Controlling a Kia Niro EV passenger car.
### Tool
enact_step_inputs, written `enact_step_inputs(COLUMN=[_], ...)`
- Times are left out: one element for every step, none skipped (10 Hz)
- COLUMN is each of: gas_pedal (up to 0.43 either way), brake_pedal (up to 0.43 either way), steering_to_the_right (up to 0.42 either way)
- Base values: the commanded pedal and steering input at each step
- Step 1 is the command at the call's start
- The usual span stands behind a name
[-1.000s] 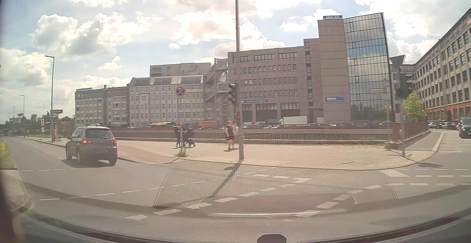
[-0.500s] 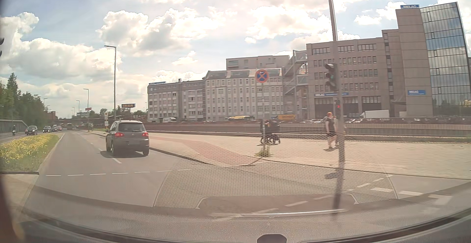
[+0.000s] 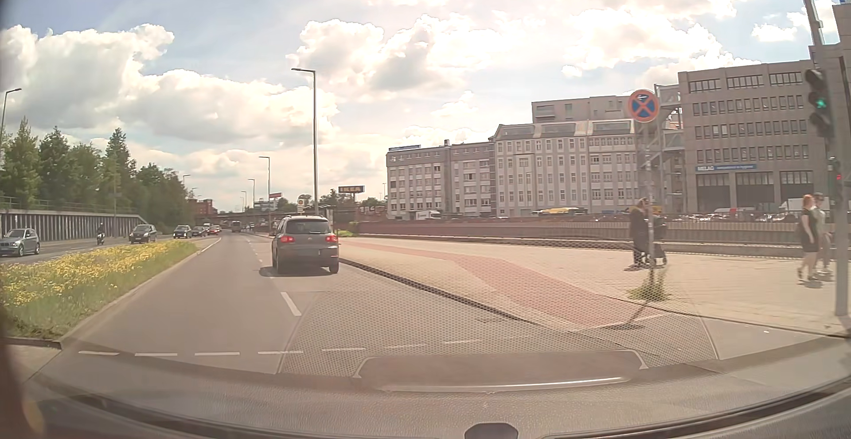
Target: Follow the waypoints while adhering to traffic rules and regulations
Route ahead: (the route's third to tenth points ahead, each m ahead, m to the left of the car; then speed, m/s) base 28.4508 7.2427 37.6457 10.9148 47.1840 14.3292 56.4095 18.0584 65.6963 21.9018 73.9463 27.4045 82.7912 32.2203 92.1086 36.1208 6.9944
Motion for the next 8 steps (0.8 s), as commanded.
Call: enact_step_inputs(gas_pedal=[0.22,0.22,0.22,0.22,0.22,0.22,0.22,0.22], brake_pedal=[0.018,0.018,0.018,0.018,0.018,0.018,0.018,0.018], steering_to_the_right=[-0.22,-0.217,-0.212,-0.196,-0.181,-0.161,-0.132,-0.103])
